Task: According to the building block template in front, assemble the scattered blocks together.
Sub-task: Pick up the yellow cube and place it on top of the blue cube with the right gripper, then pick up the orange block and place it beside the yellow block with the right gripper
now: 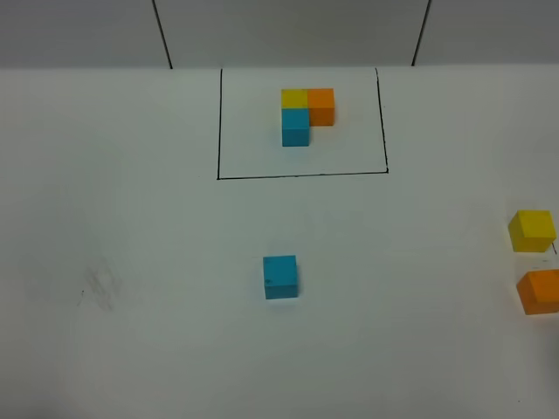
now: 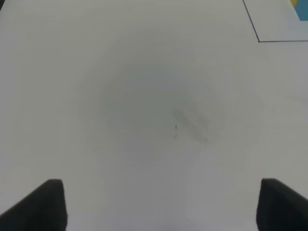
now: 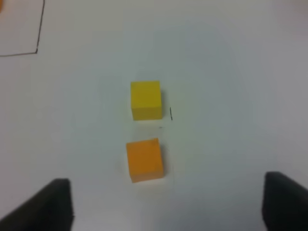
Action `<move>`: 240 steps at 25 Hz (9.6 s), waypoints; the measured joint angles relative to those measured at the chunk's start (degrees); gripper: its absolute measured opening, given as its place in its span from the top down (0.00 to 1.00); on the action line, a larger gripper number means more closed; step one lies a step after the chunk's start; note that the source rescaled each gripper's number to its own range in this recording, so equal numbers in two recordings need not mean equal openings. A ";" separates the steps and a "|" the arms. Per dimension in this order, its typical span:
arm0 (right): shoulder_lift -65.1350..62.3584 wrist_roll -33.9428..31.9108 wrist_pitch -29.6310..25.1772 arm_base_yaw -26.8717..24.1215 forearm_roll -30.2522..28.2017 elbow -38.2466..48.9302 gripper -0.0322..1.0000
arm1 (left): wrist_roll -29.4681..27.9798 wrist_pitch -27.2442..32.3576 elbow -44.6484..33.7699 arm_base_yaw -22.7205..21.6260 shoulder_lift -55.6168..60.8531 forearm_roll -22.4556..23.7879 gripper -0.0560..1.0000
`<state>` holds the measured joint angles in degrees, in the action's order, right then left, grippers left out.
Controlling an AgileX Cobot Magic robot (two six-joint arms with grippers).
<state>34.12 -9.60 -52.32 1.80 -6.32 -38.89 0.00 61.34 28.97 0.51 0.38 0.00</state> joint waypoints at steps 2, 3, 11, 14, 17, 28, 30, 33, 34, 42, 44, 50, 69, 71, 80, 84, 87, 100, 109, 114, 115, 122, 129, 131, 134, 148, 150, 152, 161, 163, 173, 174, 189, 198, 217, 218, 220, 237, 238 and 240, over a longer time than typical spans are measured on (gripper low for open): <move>7.98 -0.37 0.35 0.00 0.00 -2.81 0.05 | 0.00 0.00 0.00 0.00 0.00 0.00 0.30; 11.29 -0.52 0.43 0.00 0.00 -4.04 0.03 | 0.00 0.00 0.00 0.00 0.00 0.00 0.30; 38.14 0.20 3.58 0.00 0.00 -14.71 0.01 | 0.00 0.00 0.00 0.00 0.00 0.00 0.30; 45.05 0.31 7.33 0.00 -0.89 -16.79 0.05 | 0.00 0.00 0.00 0.00 0.00 0.00 0.30; 51.42 0.31 10.42 0.00 -1.51 -17.62 0.08 | 0.00 0.00 0.00 0.00 0.00 0.00 0.30; 64.63 0.55 14.79 -2.63 -1.39 -18.08 0.11 | 0.00 0.00 0.00 0.00 0.00 0.00 0.30; 65.66 0.61 15.83 -2.63 -1.33 -18.08 0.11 | 0.00 0.00 0.00 0.00 0.00 0.00 0.30; 66.87 0.67 16.92 -2.63 -1.02 -18.10 0.12 | 0.00 0.00 0.00 0.00 0.00 0.00 0.30; 67.25 0.67 17.22 -2.63 -0.97 -18.14 0.13 | 0.00 0.00 0.00 0.00 0.00 0.00 0.30; 72.38 1.88 21.80 -2.63 -0.87 -18.20 0.14 | 0.00 0.00 0.00 0.00 0.00 0.00 0.30; 73.72 2.01 23.19 -2.63 -0.87 -18.20 0.17 | 0.00 0.00 0.00 0.00 0.00 0.00 0.30; 76.00 2.02 24.38 -2.63 -0.67 -18.26 0.60 | 0.00 0.00 0.00 0.00 0.00 0.00 0.30; 67.65 -13.86 13.24 21.37 3.50 -32.07 0.74 | 0.00 0.00 0.00 0.00 0.00 0.00 0.30; 70.20 -20.44 10.04 26.02 0.99 -35.47 0.74 | 0.00 0.00 0.00 0.00 0.00 0.00 0.30; 84.73 -41.51 -3.23 40.43 -7.65 -54.47 0.74 | 0.00 0.00 0.00 0.00 0.00 0.00 0.30; 88.07 -41.71 -4.13 41.81 -6.60 -57.30 0.74 | 0.00 0.00 0.00 0.00 0.00 0.00 0.30; 88.86 -40.70 -3.77 42.54 -5.93 -57.98 0.74 | 0.00 0.00 0.00 0.00 0.00 0.00 0.30; 91.59 -40.47 -1.44 44.77 -5.94 -58.26 0.74 | 0.00 0.00 0.00 0.00 0.00 0.00 0.30; 92.66 -43.40 -1.88 44.66 -7.42 -58.26 0.74 | 0.00 0.00 0.00 0.00 0.00 0.00 0.30; 93.42 -43.83 -1.88 44.66 -7.42 -58.32 0.74 | 0.00 0.00 0.00 0.00 0.00 0.00 0.30; 93.83 -44.04 -1.88 44.66 -7.34 -58.32 0.74 | 0.00 0.00 0.00 0.00 0.00 0.00 0.30; 95.88 -44.09 -2.01 44.66 -6.07 -58.32 0.74 | 0.00 0.00 0.00 0.00 0.00 0.00 0.30; 96.89 -44.52 -2.03 44.66 -5.15 -58.32 0.74 | 0.00 0.00 0.00 0.00 0.00 0.00 0.30; 97.21 -44.86 -1.92 44.66 -4.70 -58.32 0.74 | 0.00 0.00 0.00 0.00 0.00 0.30 0.30; 97.73 -44.97 -1.74 44.66 -4.47 -58.39 0.74 | 0.00 0.00 0.00 0.00 0.00 0.00 0.30; 97.82 -45.16 -1.65 44.66 -5.45 -58.53 0.74 | 0.00 0.00 0.00 0.00 0.00 0.30 0.30; 97.82 -45.11 -1.01 44.66 -5.45 -58.53 0.74 | 0.00 0.00 0.00 0.00 0.00 0.30 0.30; 97.96 -44.64 -0.52 44.66 -5.52 -58.53 0.74 | 0.00 0.00 0.00 0.00 0.00 0.30 0.30; 92.01 -41.60 0.10 44.66 -12.27 -58.53 0.07 | 0.00 0.00 0.00 0.00 0.00 0.30 0.30; 89.11 -41.60 -0.17 44.66 -16.50 -58.53 0.03 | 0.00 0.00 0.00 0.00 0.00 0.30 0.30; 71.25 -36.05 -12.73 39.19 -37.86 -58.53 0.00 | 0.00 0.00 0.00 0.00 0.00 0.30 0.30; 68.92 -34.20 -14.20 37.80 -37.84 -58.53 0.00 | 0.00 0.00 0.00 0.00 0.00 0.30 0.30; 41.61 -1.95 -17.28 6.76 -19.04 -55.73 0.05 | 0.00 0.00 0.00 0.00 0.00 0.30 0.30; 32.43 4.75 -17.59 0.01 -11.87 -33.71 0.09 | 0.00 0.00 0.00 0.00 0.00 0.30 0.30; 47.76 8.08 3.65 -0.29 -0.02 -11.53 0.14 | 0.00 0.00 0.00 0.00 0.00 0.30 0.30; 49.08 8.14 3.83 -0.29 -0.02 -11.53 0.15 | 0.00 0.00 0.00 0.00 0.00 0.30 0.30; 52.07 8.19 4.53 -0.29 0.02 -11.53 0.15 | 0.00 0.00 0.00 0.00 0.00 0.30 0.30; 58.44 7.85 15.87 -1.57 1.74 -4.59 0.18 | 0.00 0.00 0.00 0.00 0.00 0.30 0.30; 58.98 7.85 16.51 -1.57 1.79 -4.22 0.18 | 0.00 0.00 0.00 0.00 0.00 0.30 0.30; 60.16 7.83 17.19 -1.57 2.34 -3.94 0.19 | 0.00 0.00 0.00 0.00 0.00 0.30 0.30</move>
<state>94.29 -1.76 -35.13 0.23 -3.98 -42.83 0.00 61.34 28.97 0.51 0.38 0.30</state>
